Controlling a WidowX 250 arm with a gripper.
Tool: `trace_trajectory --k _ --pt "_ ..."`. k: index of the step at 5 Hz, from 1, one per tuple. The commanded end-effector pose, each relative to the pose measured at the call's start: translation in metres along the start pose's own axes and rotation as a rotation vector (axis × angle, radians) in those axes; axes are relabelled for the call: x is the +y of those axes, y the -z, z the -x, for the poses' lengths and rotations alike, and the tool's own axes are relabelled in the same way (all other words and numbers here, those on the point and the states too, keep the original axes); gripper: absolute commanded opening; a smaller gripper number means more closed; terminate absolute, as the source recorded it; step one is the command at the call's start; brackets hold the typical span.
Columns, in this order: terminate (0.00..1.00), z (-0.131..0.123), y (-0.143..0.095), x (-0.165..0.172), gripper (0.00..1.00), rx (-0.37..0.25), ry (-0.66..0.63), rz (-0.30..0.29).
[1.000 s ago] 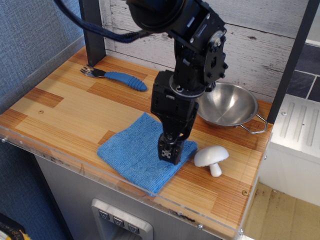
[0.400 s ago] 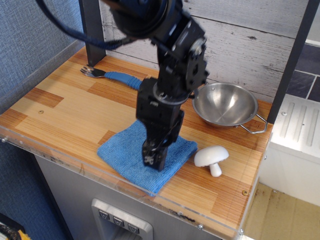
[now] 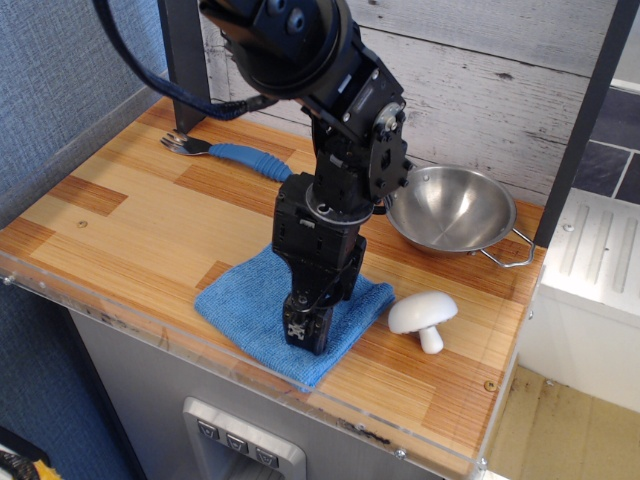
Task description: Move the blue cloth all the way to the left
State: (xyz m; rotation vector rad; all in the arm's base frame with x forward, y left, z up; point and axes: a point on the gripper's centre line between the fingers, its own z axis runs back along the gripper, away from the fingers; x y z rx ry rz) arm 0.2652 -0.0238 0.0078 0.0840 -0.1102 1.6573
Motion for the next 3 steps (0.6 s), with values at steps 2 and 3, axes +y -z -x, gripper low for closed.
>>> trace_trajectory --k 2,3 --pt "0.0 -0.035 -0.008 -0.004 1.0 -0.057 -0.023 0.005" --pt "0.0 -0.055 -0.009 -0.007 1.0 -0.073 -0.055 0.011"
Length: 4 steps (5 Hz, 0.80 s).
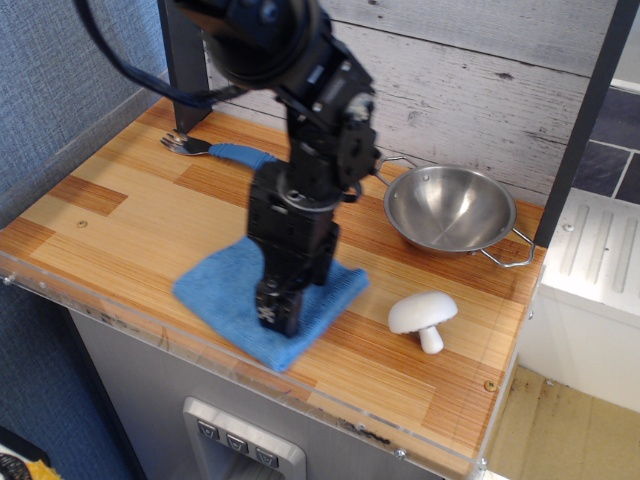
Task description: Move the blue cloth all the way to the left
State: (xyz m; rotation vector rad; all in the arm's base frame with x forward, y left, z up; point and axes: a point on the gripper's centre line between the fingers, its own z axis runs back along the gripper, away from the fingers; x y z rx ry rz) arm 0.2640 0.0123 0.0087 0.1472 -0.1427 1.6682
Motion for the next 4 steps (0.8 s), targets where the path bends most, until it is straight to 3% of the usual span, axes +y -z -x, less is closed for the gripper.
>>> trace_trajectory --k 1,4 --pt "0.0 -0.042 -0.006 -0.011 1.0 -0.002 -0.083 0.031" --pt "0.0 -0.123 0.009 -0.028 1.0 -0.003 -0.206 0.026"
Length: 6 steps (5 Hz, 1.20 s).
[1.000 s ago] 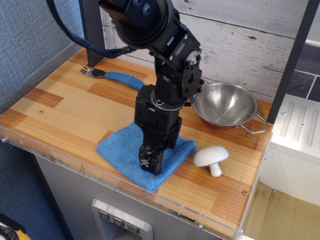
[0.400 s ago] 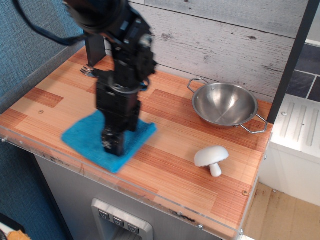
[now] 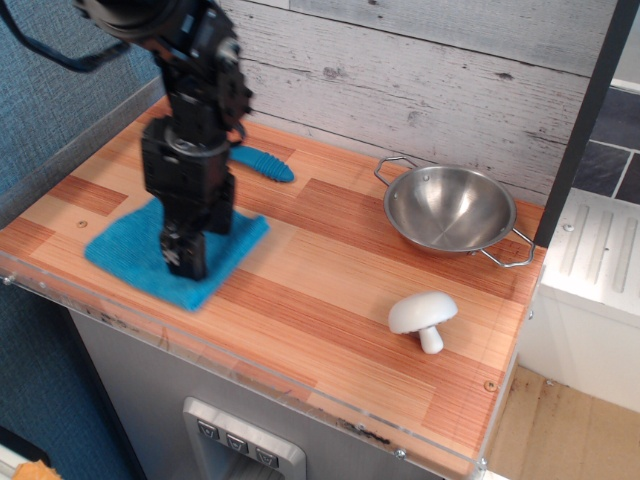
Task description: Move the blue cloth all the way to the left
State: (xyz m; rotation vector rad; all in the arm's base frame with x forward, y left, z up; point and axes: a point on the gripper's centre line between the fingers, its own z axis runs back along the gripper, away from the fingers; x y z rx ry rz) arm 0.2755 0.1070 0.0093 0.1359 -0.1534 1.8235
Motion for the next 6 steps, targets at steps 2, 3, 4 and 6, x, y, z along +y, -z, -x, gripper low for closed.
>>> trace_trajectory --k 2,3,4,6 --pt "0.0 -0.075 -0.01 -0.015 1.0 -0.03 -0.111 0.034" --pt "0.0 -0.078 -0.012 -0.014 1.0 -0.034 -0.123 0.037" --pt "0.0 -0.073 -0.014 -0.015 1.0 -0.022 -0.118 0.046" --pt "0.0 -0.067 -0.041 -0.018 1.0 -0.034 -0.105 0.113"
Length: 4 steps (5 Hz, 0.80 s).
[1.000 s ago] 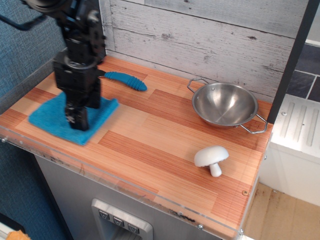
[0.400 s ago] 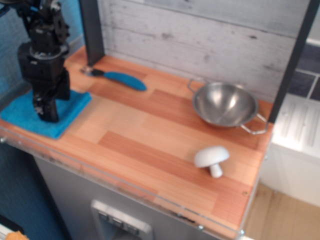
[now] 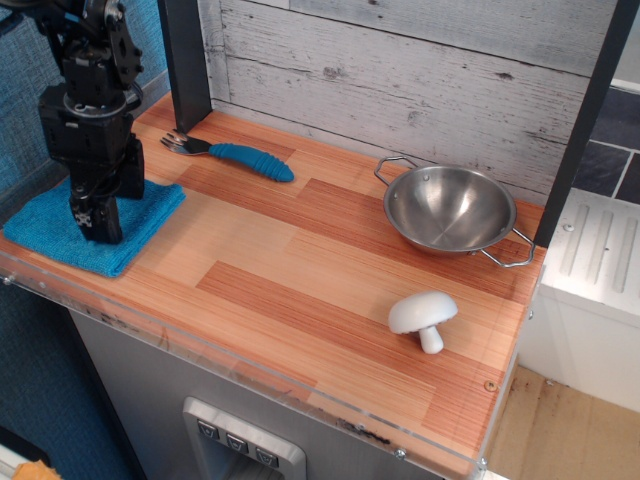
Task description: Move the blue cloth all the way to the left
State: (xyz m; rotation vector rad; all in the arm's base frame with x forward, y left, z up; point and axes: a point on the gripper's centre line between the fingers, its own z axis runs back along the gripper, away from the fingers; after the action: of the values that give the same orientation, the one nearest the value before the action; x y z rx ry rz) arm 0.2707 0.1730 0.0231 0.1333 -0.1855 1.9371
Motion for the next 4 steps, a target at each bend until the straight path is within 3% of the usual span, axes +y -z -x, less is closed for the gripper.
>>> trace_trajectory --k 1,2,4 --pt "0.0 -0.002 -0.063 -0.003 1.0 -0.033 0.003 0.152" --pt "0.0 0.006 -0.093 0.002 1.0 -0.03 0.018 0.218" --pt "0.0 0.006 -0.093 0.002 1.0 -0.03 0.018 0.218"
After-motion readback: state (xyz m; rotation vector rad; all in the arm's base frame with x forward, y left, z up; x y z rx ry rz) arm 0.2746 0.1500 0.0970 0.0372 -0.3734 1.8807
